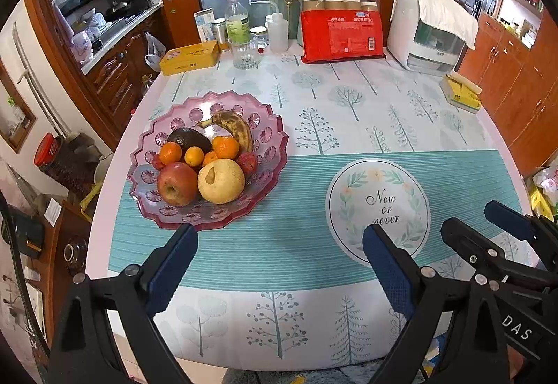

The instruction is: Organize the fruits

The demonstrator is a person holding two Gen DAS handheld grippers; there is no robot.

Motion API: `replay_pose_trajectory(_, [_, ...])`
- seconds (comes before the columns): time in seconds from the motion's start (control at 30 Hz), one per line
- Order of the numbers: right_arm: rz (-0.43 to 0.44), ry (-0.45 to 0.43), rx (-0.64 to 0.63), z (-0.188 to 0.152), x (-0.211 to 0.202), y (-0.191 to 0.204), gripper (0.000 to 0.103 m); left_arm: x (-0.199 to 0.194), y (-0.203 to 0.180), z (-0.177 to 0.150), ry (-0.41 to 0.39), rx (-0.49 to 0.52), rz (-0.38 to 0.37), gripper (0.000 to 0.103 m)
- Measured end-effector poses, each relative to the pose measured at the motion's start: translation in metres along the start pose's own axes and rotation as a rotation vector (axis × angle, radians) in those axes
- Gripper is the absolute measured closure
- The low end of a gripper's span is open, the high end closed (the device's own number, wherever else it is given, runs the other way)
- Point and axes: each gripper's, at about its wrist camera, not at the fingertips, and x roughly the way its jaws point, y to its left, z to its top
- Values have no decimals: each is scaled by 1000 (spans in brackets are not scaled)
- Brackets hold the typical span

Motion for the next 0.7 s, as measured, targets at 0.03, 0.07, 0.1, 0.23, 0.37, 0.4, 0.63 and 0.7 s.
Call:
replay_pose_trajectory(0.03, [0, 0, 0, 0, 0, 0, 33, 1, 0, 1, 1, 1, -1, 8])
replay_pose_trajectory(0.07, [0, 0, -1, 0, 0, 0, 33, 1, -1, 2, 1, 2, 0, 8])
replay_pose_trajectory(0.1, [0, 0, -1, 0, 0, 0, 33, 2, -1, 2, 2, 4, 1, 8])
replay_pose_trajectory(0.23, [1, 2, 0, 1, 2, -1, 33, 3, 0, 3, 7, 3, -2, 8])
replay_pose_trajectory(0.37, [1, 1, 0, 2, 2, -1, 33, 4, -1, 4, 6, 4, -3, 8])
replay_pose_trajectory(0.4, [1, 1, 0, 2, 2, -1, 33, 4, 0, 5, 7, 4, -3, 8])
replay_pose_trajectory(0.63, [1, 2, 0, 3, 3, -2, 33, 7, -1, 7, 10, 9, -6, 8])
replay_pose_trajectory(0.7, [2, 3, 0, 3, 3, -3, 33, 8, -1, 7, 11, 9, -6, 8])
